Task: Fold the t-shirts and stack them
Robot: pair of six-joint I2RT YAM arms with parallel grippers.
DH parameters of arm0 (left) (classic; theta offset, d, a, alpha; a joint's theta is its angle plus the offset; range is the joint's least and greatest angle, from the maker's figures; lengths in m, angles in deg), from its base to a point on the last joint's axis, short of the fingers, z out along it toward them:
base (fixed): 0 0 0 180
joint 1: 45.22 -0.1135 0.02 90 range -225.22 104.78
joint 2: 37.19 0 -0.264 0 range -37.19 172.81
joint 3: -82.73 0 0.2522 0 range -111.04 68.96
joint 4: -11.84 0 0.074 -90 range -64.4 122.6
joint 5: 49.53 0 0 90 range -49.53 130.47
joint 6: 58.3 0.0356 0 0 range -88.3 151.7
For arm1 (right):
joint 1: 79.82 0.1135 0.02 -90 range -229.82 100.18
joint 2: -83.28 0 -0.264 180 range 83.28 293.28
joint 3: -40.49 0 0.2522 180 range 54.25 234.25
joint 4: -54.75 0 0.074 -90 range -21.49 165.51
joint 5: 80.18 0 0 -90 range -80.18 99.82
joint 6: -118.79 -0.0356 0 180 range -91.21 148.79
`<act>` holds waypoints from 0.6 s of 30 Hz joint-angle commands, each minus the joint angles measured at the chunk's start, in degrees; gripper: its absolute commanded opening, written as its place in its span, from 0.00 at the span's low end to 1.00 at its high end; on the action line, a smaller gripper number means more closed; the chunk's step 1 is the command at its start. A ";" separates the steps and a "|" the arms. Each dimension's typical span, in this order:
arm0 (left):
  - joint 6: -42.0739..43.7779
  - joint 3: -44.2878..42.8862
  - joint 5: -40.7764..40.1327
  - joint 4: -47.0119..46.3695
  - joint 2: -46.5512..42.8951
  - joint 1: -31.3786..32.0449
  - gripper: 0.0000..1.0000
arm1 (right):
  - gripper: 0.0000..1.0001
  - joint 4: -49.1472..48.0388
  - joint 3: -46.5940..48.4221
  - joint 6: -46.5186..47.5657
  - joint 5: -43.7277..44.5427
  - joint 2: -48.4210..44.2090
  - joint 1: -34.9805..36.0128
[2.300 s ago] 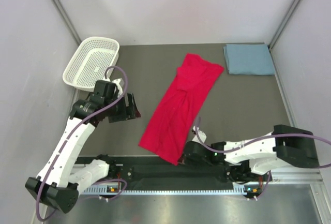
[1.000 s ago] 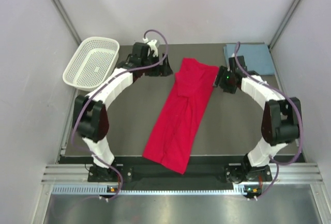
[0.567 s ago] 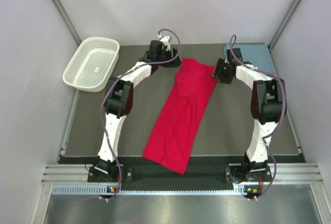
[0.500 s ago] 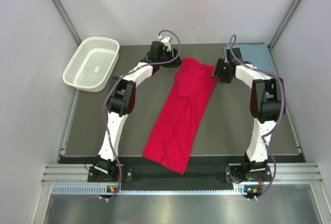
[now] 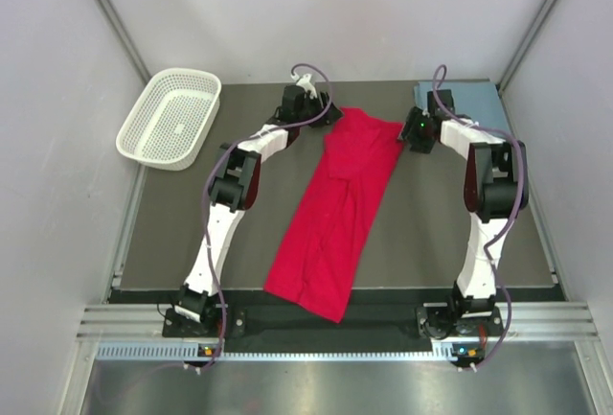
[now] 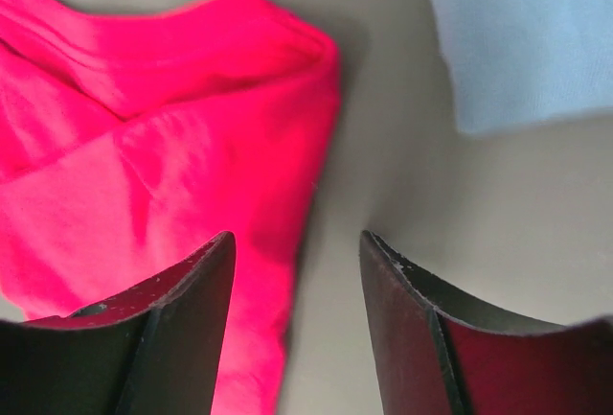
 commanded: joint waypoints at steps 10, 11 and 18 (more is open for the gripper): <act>-14.07 -3.71 2.48 -12.32 5.62 0.21 0.42 | 0.48 -5.36 7.38 -5.91 -0.47 7.18 -0.89; -14.34 -3.89 2.48 -13.10 5.89 0.30 0.39 | 0.47 -5.71 7.65 -6.27 -0.39 7.54 -0.89; -16.19 -4.33 0.37 -15.31 5.37 -1.19 0.07 | 0.29 -6.68 13.09 -5.31 -2.57 11.32 -0.28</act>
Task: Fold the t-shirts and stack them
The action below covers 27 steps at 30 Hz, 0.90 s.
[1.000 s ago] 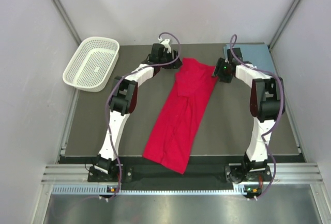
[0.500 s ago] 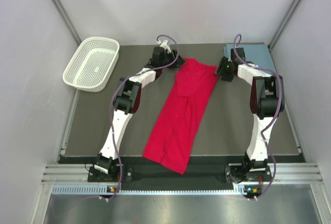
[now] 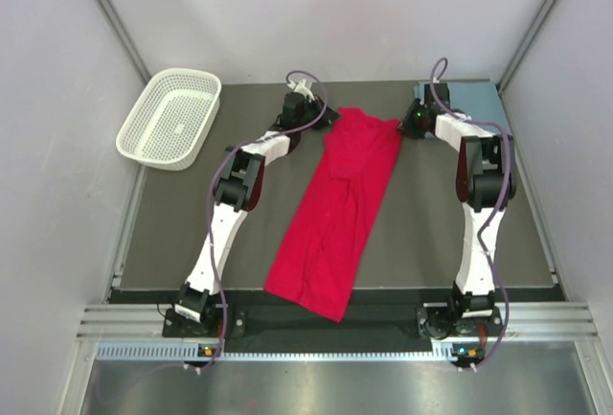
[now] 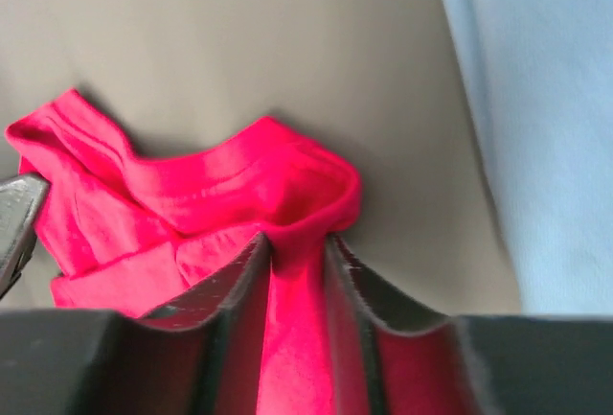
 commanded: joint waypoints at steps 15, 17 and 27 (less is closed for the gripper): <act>10.09 5.88 -7.60 1.87 -12.02 -7.21 0.00 | 0.18 3.46 30.08 0.27 -2.04 14.39 5.23; 11.93 5.79 -7.95 3.45 -12.99 -7.22 0.00 | 0.30 4.34 33.17 -0.34 -2.92 16.68 5.41; 16.94 7.19 -8.74 10.84 -19.57 -7.22 0.64 | 0.59 6.01 37.40 4.39 0.59 13.26 8.75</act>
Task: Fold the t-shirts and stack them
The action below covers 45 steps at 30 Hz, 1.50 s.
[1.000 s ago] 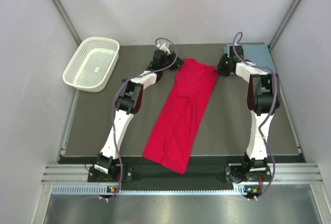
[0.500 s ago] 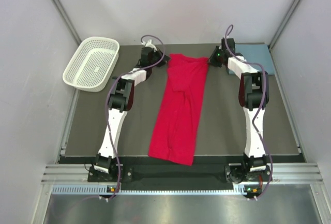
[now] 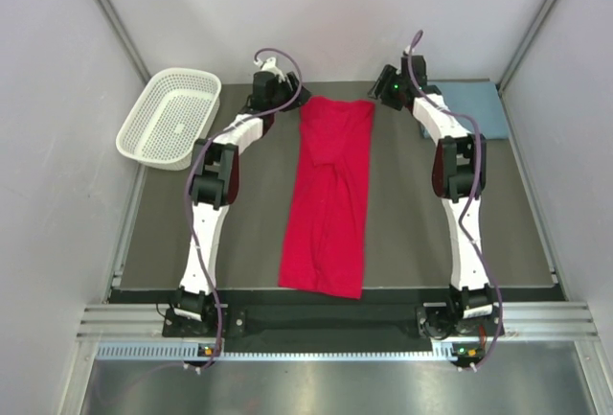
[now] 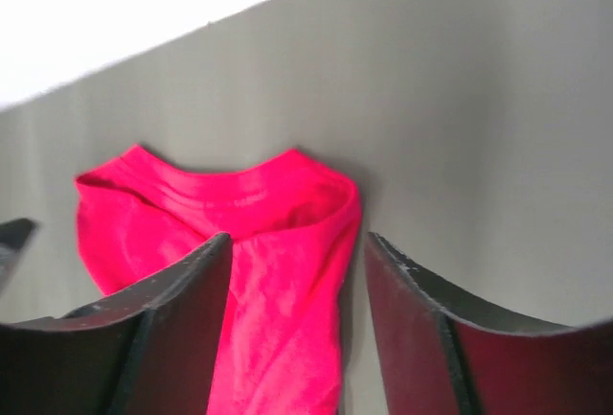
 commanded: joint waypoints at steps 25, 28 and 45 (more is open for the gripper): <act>8.54 42.88 3.47 21.60 -43.57 0.02 0.66 | 0.66 13.50 -5.34 12.76 7.47 -13.06 7.55; 7.05 46.57 5.58 24.24 -47.70 0.11 0.63 | 0.66 14.13 -6.57 13.28 9.31 -13.41 7.55; -1.30 72.42 6.64 22.76 -72.06 3.45 0.53 | 0.39 3.85 -5.61 15.57 7.82 -8.49 10.27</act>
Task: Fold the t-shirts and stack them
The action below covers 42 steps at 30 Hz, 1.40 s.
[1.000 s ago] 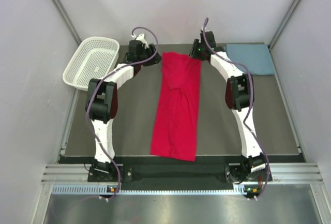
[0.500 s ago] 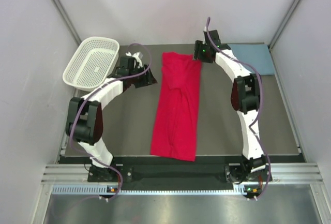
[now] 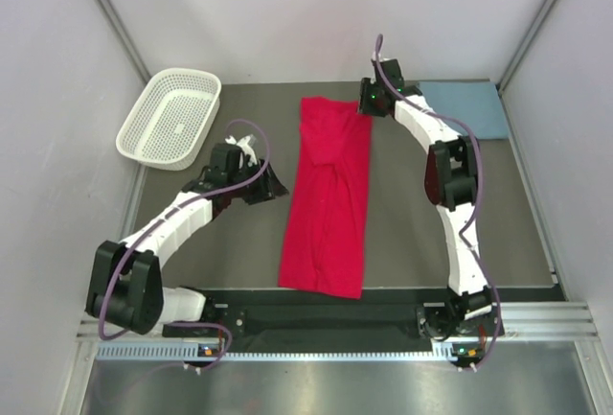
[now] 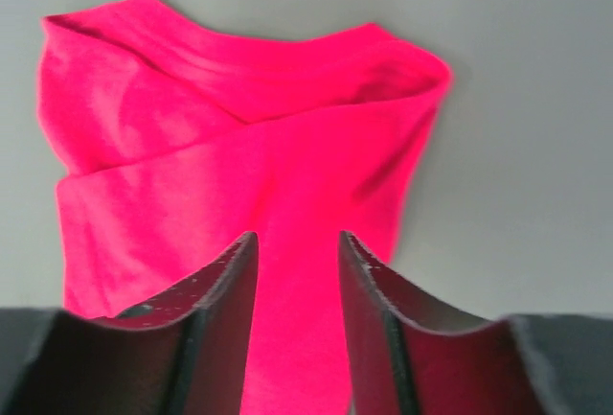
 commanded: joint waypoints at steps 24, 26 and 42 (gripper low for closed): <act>-9.76 -46.43 14.30 -15.80 51.97 -8.27 0.55 | 0.52 -5.86 -22.07 2.08 -2.18 -20.15 2.39; -10.29 -48.46 13.86 -16.16 54.52 -8.09 0.55 | 0.52 -6.66 -25.58 2.17 -2.35 -21.99 1.51; -14.07 -58.21 3.93 -12.82 63.22 -5.90 0.42 | 0.51 -9.12 -32.02 1.91 -2.97 -25.52 -1.22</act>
